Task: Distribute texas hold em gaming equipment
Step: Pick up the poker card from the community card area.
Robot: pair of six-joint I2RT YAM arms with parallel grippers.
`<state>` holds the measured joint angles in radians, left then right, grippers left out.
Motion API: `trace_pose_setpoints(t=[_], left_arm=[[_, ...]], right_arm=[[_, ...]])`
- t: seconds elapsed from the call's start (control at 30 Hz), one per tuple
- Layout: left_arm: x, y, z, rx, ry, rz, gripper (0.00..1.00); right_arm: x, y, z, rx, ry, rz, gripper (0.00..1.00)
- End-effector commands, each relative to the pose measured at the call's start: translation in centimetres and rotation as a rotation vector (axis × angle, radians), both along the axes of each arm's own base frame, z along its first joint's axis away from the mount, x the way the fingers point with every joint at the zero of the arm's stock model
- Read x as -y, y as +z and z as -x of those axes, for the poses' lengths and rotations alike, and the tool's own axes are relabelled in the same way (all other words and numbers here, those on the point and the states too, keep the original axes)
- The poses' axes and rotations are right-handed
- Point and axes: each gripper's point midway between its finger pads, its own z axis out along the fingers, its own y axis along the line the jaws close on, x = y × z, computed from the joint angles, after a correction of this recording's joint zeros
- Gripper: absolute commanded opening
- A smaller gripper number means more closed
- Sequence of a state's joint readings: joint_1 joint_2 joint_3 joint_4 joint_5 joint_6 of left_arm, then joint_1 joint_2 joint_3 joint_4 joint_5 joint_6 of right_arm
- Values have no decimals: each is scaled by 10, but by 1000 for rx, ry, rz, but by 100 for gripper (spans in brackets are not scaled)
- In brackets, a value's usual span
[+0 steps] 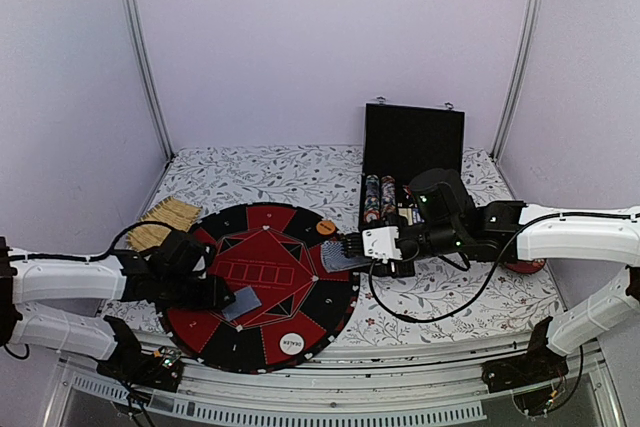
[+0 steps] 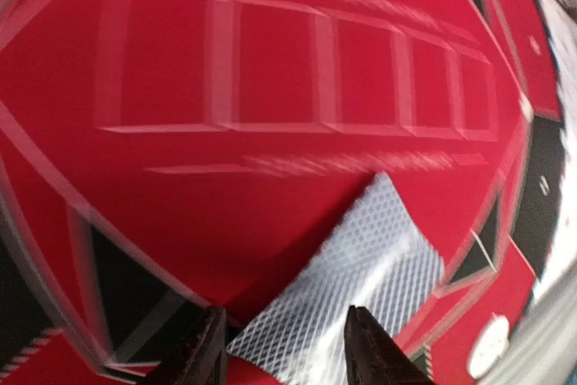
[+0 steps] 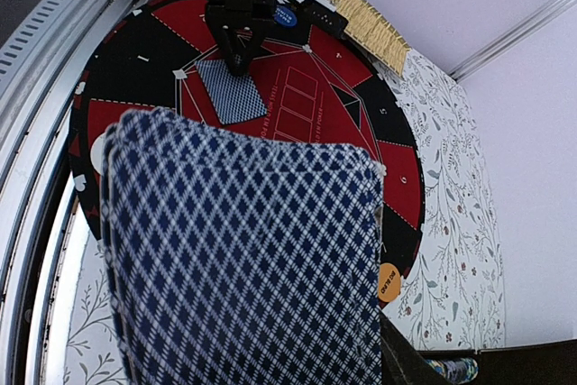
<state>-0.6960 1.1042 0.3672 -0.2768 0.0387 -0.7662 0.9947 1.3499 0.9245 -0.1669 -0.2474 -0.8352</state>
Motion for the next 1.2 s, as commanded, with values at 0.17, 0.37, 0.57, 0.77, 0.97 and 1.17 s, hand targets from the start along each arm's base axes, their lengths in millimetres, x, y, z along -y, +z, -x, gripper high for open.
trace_pose_setpoints(t=[0.17,0.37,0.57,0.77,0.97,1.17], left_arm=[[53,-7,51,-131,-264,78,45],[45,-27,41,-151,-219,-25,35],[57,-32,33,-175,-211,-28,0],[70,7,7,-50,-226,-24,0],[74,59,-59,96,-269,5,0],[96,76,-140,198,-383,-37,0]], right_arm=[[-7,13,2,11,26,-23,48],[-8,13,2,8,30,-25,49],[-6,14,3,11,27,-26,49],[-6,12,3,8,25,-24,49],[-7,10,3,1,27,-18,49],[-7,8,1,4,22,-14,49]])
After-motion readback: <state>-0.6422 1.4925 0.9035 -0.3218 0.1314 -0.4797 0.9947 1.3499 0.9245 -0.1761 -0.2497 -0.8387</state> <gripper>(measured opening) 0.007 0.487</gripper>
